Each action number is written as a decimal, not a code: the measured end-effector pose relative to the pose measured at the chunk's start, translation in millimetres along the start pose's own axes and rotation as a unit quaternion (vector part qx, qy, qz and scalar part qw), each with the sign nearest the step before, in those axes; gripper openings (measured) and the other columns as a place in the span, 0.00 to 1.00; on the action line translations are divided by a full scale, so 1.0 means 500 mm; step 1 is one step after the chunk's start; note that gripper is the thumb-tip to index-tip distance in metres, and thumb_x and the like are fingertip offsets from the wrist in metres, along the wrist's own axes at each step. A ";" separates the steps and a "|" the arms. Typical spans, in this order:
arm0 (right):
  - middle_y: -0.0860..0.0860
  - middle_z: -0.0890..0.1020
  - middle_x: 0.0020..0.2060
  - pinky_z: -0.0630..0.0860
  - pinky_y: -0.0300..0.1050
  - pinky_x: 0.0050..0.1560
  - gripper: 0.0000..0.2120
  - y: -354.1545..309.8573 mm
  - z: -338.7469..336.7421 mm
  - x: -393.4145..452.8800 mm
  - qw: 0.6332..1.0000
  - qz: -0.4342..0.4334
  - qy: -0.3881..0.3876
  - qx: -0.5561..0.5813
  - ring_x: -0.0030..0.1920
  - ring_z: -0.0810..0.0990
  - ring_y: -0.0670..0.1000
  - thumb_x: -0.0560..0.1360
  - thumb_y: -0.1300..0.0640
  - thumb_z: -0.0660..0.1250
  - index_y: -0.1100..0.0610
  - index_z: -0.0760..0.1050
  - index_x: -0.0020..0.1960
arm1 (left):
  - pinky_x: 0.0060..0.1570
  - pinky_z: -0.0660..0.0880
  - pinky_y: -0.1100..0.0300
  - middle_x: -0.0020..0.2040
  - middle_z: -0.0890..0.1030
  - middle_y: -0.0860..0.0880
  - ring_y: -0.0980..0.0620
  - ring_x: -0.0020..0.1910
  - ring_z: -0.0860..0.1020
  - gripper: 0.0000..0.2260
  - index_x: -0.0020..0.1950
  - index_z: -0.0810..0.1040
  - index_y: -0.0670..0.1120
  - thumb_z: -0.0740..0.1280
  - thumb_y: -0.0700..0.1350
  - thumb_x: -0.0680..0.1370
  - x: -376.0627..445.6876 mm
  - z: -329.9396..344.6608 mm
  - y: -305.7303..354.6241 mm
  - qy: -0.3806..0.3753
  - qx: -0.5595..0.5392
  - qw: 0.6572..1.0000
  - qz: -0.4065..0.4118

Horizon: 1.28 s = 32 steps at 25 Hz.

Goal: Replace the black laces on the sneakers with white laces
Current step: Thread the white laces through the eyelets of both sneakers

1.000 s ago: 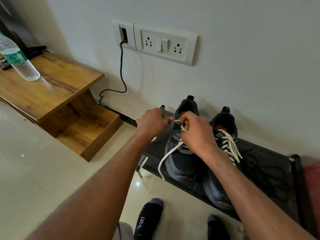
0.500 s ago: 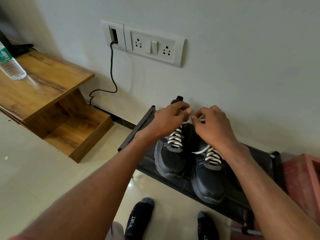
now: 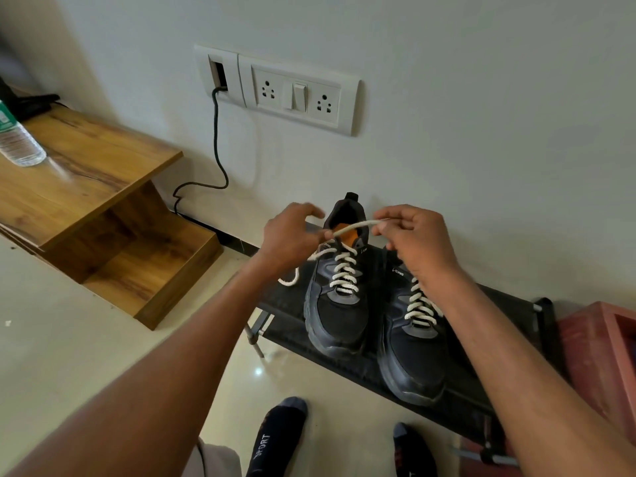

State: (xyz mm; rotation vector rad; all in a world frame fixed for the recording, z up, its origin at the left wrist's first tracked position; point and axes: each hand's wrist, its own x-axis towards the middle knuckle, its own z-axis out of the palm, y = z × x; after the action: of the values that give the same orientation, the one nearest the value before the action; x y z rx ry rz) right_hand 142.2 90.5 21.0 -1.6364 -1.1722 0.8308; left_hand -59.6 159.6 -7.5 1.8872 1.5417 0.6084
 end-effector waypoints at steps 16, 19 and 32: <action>0.48 0.87 0.43 0.84 0.46 0.48 0.14 0.030 0.056 0.017 0.998 -0.009 0.031 -0.044 0.43 0.86 0.45 0.80 0.66 0.68 0.46 0.82 0.49 | 0.45 0.80 0.60 0.39 0.87 0.52 0.54 0.41 0.85 0.05 0.48 0.87 0.47 0.74 0.48 0.79 0.001 0.020 0.049 -0.036 -0.150 0.986 0.058; 0.46 0.88 0.38 0.84 0.47 0.51 0.07 0.036 0.064 0.020 0.997 -0.017 0.072 -0.033 0.42 0.87 0.43 0.78 0.63 0.74 0.51 0.82 0.47 | 0.37 0.78 0.64 0.37 0.87 0.47 0.52 0.38 0.85 0.08 0.45 0.86 0.43 0.76 0.47 0.78 -0.004 0.019 0.043 -0.087 -0.190 0.978 0.018; 0.57 0.77 0.63 0.76 0.48 0.57 0.25 0.054 0.091 0.008 0.956 -0.010 -0.045 -0.289 0.59 0.79 0.58 0.76 0.69 0.66 0.49 0.80 0.68 | 0.33 0.80 0.61 0.30 0.82 0.54 0.55 0.28 0.82 0.05 0.48 0.89 0.47 0.74 0.39 0.78 -0.010 0.062 0.033 0.002 -0.105 0.994 0.031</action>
State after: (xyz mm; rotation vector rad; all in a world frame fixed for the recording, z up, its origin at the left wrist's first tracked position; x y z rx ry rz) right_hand 111.6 104.3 -19.8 -2.0612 -1.5970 0.5790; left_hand -27.8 147.4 -17.5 1.7802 1.3690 0.7709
